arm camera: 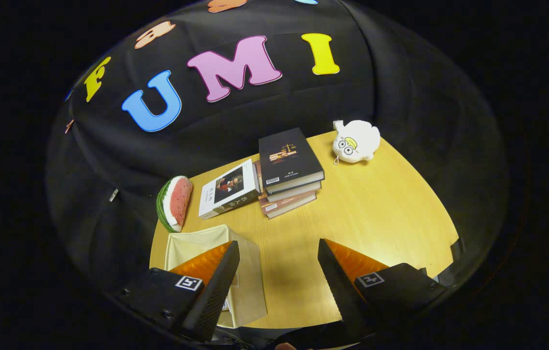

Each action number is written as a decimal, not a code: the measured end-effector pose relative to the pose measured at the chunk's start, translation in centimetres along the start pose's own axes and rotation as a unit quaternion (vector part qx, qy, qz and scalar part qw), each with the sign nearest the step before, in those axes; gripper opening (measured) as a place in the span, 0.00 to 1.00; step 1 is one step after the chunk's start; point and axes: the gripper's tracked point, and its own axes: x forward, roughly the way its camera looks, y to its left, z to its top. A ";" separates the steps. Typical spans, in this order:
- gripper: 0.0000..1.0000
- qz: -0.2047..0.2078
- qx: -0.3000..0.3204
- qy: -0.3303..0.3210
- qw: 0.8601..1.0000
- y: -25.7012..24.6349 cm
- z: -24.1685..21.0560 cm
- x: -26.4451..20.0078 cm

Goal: Open the storage box then place both shoes into the box .Put the left shoe in first, then the right shoe, with the right side of both shoes facing outward in a uniform manner.

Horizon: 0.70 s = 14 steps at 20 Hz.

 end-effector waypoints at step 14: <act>0.99 -0.042 -0.115 -0.188 0.974 -6.2 11.1 -8.9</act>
